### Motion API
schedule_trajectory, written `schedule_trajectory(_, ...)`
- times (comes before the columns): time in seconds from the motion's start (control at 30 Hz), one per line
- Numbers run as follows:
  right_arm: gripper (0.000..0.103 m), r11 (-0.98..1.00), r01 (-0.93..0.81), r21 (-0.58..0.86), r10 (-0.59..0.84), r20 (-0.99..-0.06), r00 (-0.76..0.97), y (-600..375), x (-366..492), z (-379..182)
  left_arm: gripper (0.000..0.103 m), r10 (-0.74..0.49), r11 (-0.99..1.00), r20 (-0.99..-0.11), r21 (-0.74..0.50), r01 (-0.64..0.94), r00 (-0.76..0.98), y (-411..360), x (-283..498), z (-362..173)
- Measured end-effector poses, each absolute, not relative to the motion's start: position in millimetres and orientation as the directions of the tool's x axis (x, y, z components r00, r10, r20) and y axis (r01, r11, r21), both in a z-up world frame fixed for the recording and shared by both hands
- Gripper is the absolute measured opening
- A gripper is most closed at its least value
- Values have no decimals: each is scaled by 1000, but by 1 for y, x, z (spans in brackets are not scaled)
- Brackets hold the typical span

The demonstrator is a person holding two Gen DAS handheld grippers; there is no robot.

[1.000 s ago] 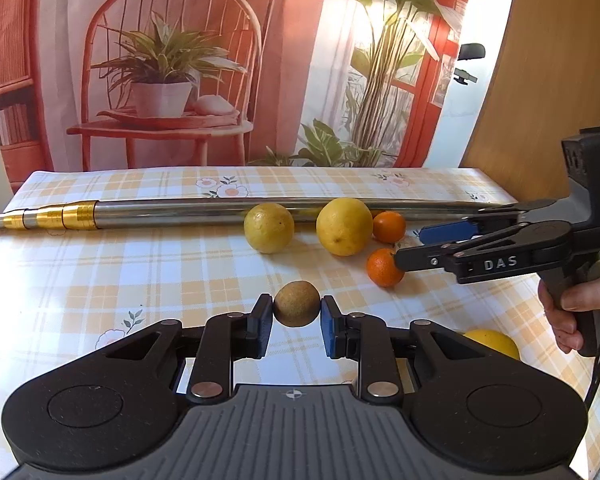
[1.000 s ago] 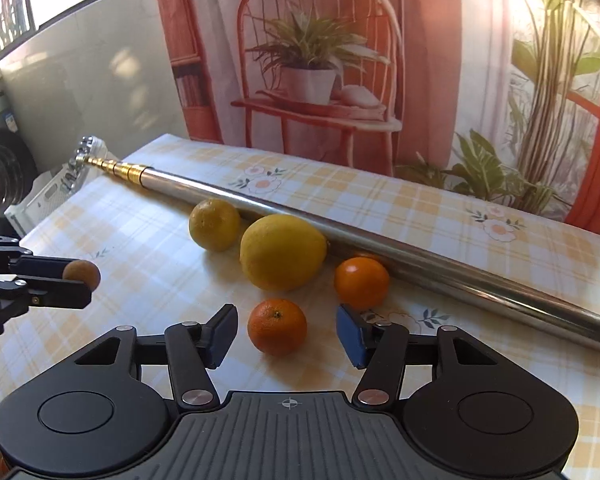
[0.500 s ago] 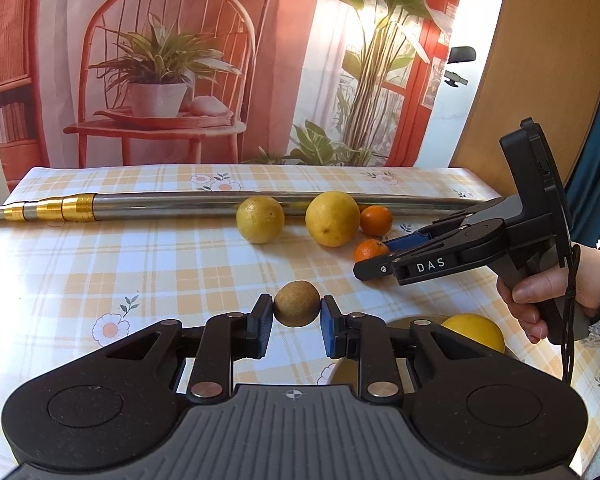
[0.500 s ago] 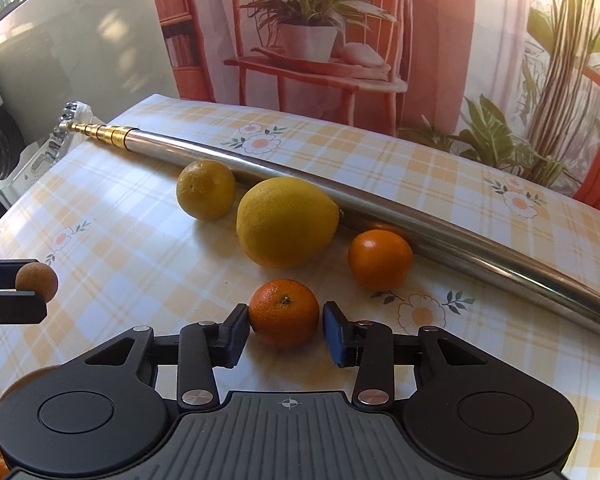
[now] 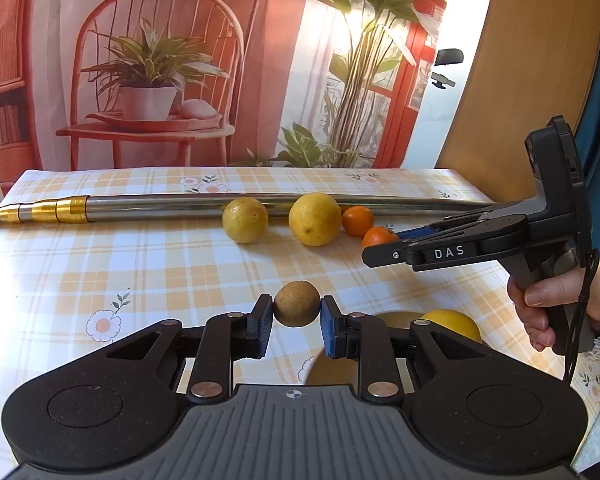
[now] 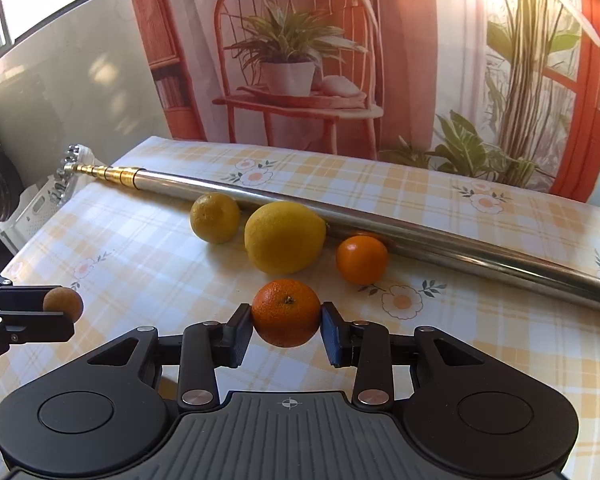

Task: Organize fruits
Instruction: 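Carry the kiwi in the left gripper and the mandarin in the right gripper toward the plate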

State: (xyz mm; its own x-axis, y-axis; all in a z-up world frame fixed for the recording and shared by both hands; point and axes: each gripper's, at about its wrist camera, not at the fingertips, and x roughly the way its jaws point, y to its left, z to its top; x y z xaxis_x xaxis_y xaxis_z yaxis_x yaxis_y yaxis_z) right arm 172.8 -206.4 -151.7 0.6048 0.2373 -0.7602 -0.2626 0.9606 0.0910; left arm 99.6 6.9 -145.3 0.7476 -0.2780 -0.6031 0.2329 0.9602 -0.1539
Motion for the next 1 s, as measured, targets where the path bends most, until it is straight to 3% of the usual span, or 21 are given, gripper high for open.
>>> schedule_trajectory(0.57, 34, 969, -187, 163, 248, -669, 700, -221, 106, -119, 27, -324, 938, -642, -118, 327, 695, -18, 83, -153)
schedule_trajectory(1.0, 34, 962, -189, 195, 272, -665, 696, -214, 70, -118, 27, -318, 937, -661, -108, 333, 680, -21, 66, -151)
